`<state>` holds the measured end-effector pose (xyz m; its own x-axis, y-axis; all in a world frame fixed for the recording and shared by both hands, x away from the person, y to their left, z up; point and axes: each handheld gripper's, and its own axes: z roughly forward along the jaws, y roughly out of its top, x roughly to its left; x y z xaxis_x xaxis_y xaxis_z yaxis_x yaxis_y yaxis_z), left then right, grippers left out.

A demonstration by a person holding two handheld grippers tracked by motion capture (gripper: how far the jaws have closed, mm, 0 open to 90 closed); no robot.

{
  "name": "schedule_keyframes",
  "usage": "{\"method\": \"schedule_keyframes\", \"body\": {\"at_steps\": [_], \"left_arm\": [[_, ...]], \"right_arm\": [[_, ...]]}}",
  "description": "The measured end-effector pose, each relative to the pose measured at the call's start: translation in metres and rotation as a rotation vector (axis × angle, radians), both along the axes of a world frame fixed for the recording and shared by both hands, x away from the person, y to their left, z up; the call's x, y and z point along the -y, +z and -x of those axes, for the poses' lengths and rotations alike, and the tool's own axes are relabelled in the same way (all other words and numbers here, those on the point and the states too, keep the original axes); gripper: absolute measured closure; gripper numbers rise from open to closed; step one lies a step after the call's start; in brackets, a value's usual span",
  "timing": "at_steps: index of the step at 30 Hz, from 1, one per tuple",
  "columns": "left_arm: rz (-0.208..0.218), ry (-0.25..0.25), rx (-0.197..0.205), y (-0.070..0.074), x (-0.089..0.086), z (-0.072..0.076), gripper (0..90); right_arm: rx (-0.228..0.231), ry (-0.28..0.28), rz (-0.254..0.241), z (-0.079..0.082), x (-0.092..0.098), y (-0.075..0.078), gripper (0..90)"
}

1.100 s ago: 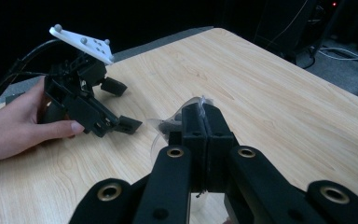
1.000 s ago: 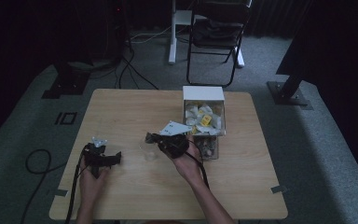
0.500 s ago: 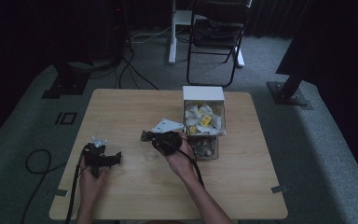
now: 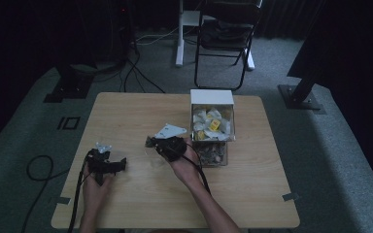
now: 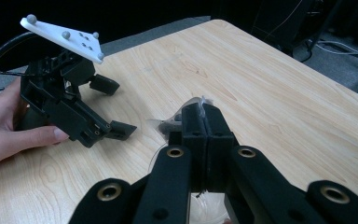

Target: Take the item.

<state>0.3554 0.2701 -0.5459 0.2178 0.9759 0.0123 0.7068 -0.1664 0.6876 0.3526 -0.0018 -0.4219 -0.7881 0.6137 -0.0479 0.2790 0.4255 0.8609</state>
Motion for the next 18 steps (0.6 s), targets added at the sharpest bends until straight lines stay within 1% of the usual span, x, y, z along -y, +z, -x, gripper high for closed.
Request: {"method": "schedule_keyframes", "body": {"at_steps": [2, 3, 4, 6, 8, 9, 14, 16, 18], "left_arm": [[0.0, 0.0, 0.0, 0.0, 0.0, 0.0, 2.8], [0.0, 0.0, 0.0, 0.0, 0.0, 0.0, 2.8], [0.0, 0.0, 0.0, 0.0, 0.0, 0.0, 2.8], [-0.002, -0.001, -0.001, 0.0, 0.0, 0.0, 2.8], [-0.002, -0.001, -0.001, 0.0, 0.0, 0.0, 2.8], [-0.002, -0.001, -0.001, 0.0, 0.0, 0.0, 2.8], [-0.001, -0.001, 0.0, 0.0, 0.0, 0.0, 2.8], [0.0, 0.0, 0.001, 0.0, 0.0, 0.0, 2.8], [-0.002, -0.001, 0.0, 0.0, 0.0, 0.0, 2.8]], "right_arm": [[-0.005, -0.009, 0.009, -0.001, 0.0, -0.001, 89.2], [-0.009, -0.009, 0.013, -0.001, 0.0, -0.001, 70.6], [-0.019, -0.006, 0.002, -0.002, 0.001, -0.001, 60.7], [-0.012, -0.026, -0.004, 0.0, 0.002, 0.0, 53.0], [-0.011, -0.018, -0.007, 0.002, 0.003, 0.001, 49.0], [-0.006, -0.017, 0.0, 0.003, 0.003, 0.002, 47.4], [0.008, 0.008, 0.019, 0.009, 0.002, 0.003, 42.9], [0.0, 0.014, 0.021, 0.011, 0.002, 0.002, 40.4], [-0.004, 0.016, 0.024, 0.012, 0.001, 0.0, 39.9]]}}
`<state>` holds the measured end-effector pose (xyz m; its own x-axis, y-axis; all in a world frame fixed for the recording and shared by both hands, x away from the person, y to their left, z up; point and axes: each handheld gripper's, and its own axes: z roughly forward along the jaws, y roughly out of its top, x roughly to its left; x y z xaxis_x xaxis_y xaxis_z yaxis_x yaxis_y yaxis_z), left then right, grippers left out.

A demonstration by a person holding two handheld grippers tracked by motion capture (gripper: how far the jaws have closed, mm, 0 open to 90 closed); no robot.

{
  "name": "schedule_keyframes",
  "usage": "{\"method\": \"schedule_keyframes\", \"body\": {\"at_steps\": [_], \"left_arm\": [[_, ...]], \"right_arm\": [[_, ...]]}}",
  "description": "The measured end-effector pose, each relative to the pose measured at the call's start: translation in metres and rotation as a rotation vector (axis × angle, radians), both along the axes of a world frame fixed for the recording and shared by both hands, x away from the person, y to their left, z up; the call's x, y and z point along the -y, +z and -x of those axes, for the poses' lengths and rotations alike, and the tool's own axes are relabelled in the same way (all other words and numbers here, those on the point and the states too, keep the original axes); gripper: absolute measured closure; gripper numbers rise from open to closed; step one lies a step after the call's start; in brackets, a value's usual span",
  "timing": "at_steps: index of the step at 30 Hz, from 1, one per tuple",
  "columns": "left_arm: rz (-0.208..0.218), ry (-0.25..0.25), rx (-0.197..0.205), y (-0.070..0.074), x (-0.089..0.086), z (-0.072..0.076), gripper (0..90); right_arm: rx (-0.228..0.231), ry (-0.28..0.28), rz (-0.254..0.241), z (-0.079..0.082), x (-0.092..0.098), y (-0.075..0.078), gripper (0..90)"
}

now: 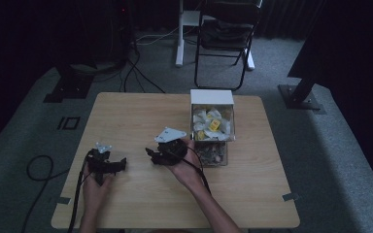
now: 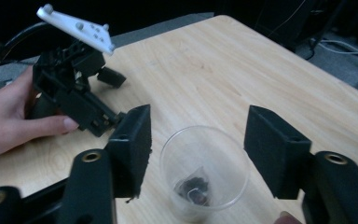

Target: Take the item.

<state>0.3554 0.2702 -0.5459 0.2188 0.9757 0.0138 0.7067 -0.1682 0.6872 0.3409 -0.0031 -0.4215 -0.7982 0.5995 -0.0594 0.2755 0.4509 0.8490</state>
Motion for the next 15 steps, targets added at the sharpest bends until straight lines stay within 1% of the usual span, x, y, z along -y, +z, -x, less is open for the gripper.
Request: {"method": "schedule_keyframes", "body": {"at_steps": [6, 7, 8, 10, 13, 15], "left_arm": [[-0.001, -0.001, -0.001, 0.0, 0.0, 0.0, 2.8], [-0.001, -0.001, -0.001, 0.0, 0.0, 0.0, 2.8], [-0.001, -0.001, -0.001, 0.0, 0.0, 0.0, 2.8], [-0.001, -0.001, -0.001, 0.0, 0.0, 0.0, 2.8], [-0.001, -0.001, -0.002, 0.0, 0.0, 0.0, 2.8], [-0.002, -0.002, -0.001, 0.0, 0.0, 0.0, 2.8]], "right_arm": [[-0.019, 0.013, 0.03, 0.007, 0.002, -0.012, 37.7], [-0.019, 0.013, 0.03, 0.007, 0.002, -0.012, 37.7], [-0.022, 0.015, 0.033, 0.011, 0.004, -0.016, 37.5], [-0.028, 0.017, 0.034, 0.014, 0.007, -0.02, 37.5], [-0.03, 0.019, 0.037, 0.016, 0.009, -0.024, 37.7], [-0.033, 0.031, 0.041, 0.019, 0.013, -0.028, 38.5]]}}
